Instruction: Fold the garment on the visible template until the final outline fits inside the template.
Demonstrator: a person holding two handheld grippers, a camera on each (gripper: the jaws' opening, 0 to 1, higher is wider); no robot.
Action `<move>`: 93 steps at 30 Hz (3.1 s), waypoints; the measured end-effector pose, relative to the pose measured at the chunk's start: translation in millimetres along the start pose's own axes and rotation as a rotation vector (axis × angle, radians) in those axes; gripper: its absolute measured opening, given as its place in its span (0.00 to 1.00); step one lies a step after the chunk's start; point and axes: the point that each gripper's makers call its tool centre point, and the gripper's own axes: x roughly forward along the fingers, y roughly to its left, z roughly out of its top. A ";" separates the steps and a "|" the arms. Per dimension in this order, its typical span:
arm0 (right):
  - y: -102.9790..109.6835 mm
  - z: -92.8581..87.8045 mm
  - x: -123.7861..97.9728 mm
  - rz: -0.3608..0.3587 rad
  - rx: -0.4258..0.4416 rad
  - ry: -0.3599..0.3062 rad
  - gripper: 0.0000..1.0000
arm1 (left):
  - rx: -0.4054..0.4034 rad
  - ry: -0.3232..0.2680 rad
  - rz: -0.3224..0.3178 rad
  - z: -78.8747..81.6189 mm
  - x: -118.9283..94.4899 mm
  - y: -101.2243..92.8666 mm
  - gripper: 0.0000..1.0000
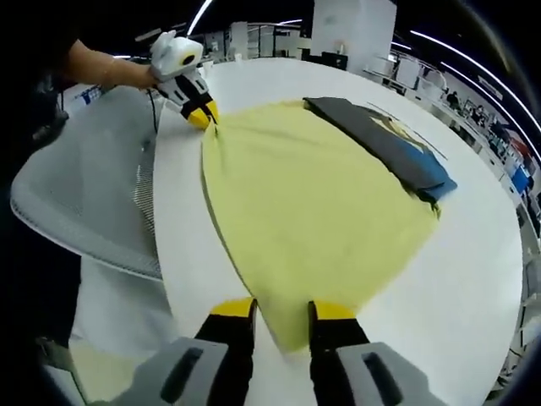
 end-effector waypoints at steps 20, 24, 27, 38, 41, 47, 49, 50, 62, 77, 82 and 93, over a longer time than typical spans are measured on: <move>-13.5 -1.7 0.1 -0.052 0.045 -0.017 0.00 | 0.023 0.006 0.008 1.2 -2.5 -1.3 0.00; -10.6 -3.1 -0.9 -0.046 0.053 -0.011 0.00 | 0.013 0.005 0.001 1.5 -6.0 -4.2 0.00; -4.9 -5.1 -3.3 -0.033 0.065 -0.011 0.00 | 0.001 0.005 -0.011 -0.3 -10.2 -9.3 0.00; 18.2 -13.5 -11.5 0.002 0.131 -0.030 0.00 | 0.006 0.037 -0.055 -10.2 -20.6 -31.2 0.00; 24.4 -16.0 -13.9 0.015 0.142 -0.031 0.00 | 0.004 0.047 -0.069 -13.5 -22.7 -36.8 0.00; 35.3 -20.3 -17.9 0.035 0.168 -0.034 0.00 | -0.002 0.054 -0.091 -17.2 -27.8 -46.4 0.00; 38.7 -21.1 -18.7 0.042 0.169 -0.031 0.00 | -0.008 0.057 -0.097 -18.8 -29.2 -49.4 0.00; 40.7 -21.7 -19.2 0.046 0.169 -0.029 0.00 | -0.008 0.061 -0.103 -20.2 -30.1 -51.5 0.00; 62.8 -30.8 -26.8 0.107 0.174 -0.007 0.00 | -0.021 0.093 -0.157 -30.3 -39.5 -72.8 0.00; 67.7 -28.3 -38.6 0.124 0.182 -0.022 0.00 | -0.012 0.109 -0.201 -24.0 -53.1 -80.5 0.00; 58.9 -19.2 -43.8 0.094 0.172 -0.045 0.00 | -0.009 0.087 -0.181 -12.7 -59.5 -72.6 0.00; 30.2 5.3 -55.9 0.023 0.144 -0.100 0.00 | 0.004 0.040 -0.117 13.6 -67.3 -46.0 0.00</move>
